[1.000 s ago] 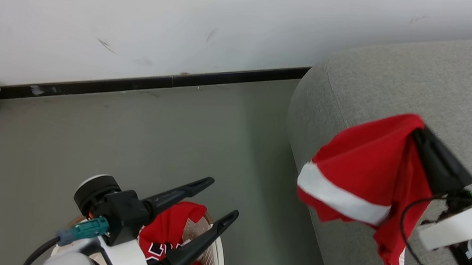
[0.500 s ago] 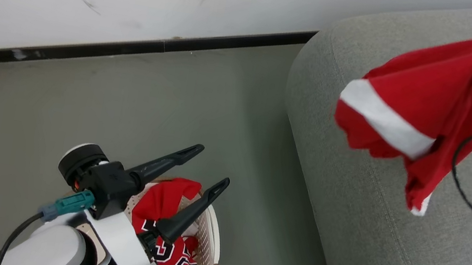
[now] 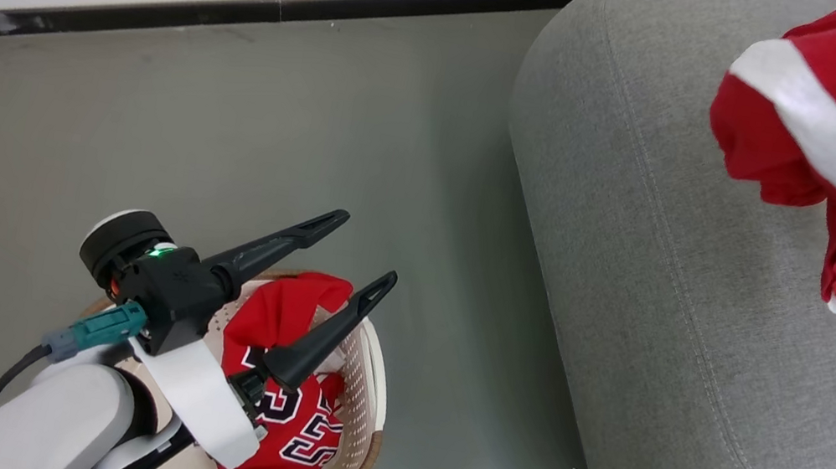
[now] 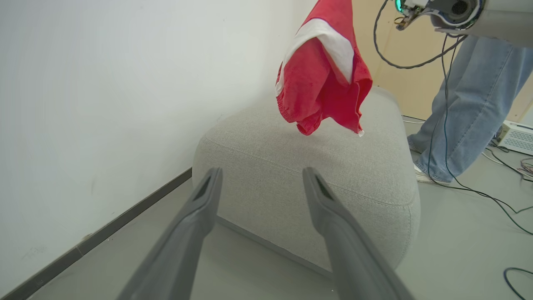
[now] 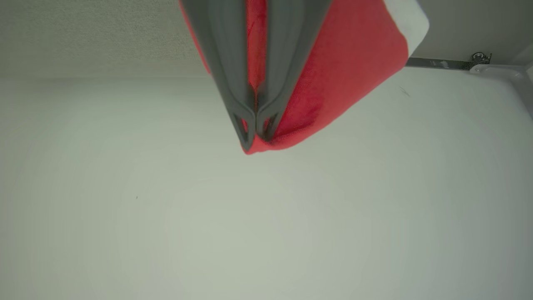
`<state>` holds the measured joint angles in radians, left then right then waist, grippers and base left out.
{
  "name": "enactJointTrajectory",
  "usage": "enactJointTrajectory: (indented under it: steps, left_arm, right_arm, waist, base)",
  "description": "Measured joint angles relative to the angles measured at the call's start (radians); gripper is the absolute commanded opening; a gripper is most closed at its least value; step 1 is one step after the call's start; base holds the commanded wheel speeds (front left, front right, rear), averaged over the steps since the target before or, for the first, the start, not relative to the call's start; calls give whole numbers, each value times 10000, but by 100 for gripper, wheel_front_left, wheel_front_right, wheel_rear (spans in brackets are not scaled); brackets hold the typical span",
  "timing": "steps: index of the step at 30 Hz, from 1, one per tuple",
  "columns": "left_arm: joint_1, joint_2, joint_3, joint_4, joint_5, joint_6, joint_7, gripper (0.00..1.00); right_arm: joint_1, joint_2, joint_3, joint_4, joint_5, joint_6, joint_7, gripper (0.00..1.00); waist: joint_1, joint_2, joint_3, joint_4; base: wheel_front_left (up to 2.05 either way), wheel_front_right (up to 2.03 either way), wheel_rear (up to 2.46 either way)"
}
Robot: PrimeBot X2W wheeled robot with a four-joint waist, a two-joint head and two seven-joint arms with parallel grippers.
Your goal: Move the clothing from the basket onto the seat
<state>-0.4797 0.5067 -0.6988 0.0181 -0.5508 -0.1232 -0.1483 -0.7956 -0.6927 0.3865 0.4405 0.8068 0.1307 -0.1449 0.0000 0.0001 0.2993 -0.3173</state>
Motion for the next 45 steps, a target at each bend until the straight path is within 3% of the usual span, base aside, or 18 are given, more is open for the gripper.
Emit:
enactJointTrajectory:
  steps: [17, 29, 45]
  left_arm:
    - [-606, 222, 178, -546, 301, 178, 169, 100]
    - [-1174, 128, -403, -1095, 646, 163, 522, 100]
    - [-1734, -25, -796, -1406, 970, 88, 786, 100]
  right_arm:
    - [-480, -529, -602, 1567, 86, 0, 94, 0]
    - [-435, 546, -711, 3135, 12, 0, -182, 0]
    - [-520, 1262, -646, 4744, -604, 0, -431, 0]
  waist:
    - [1, 0, 1134, 27]
    - [1, 0, 1908, 83]
    - [1, 0, 2713, 152]
  base:
    - [0, 0, 0]
    - [0, 0, 0]
    - [0, 0, 0]
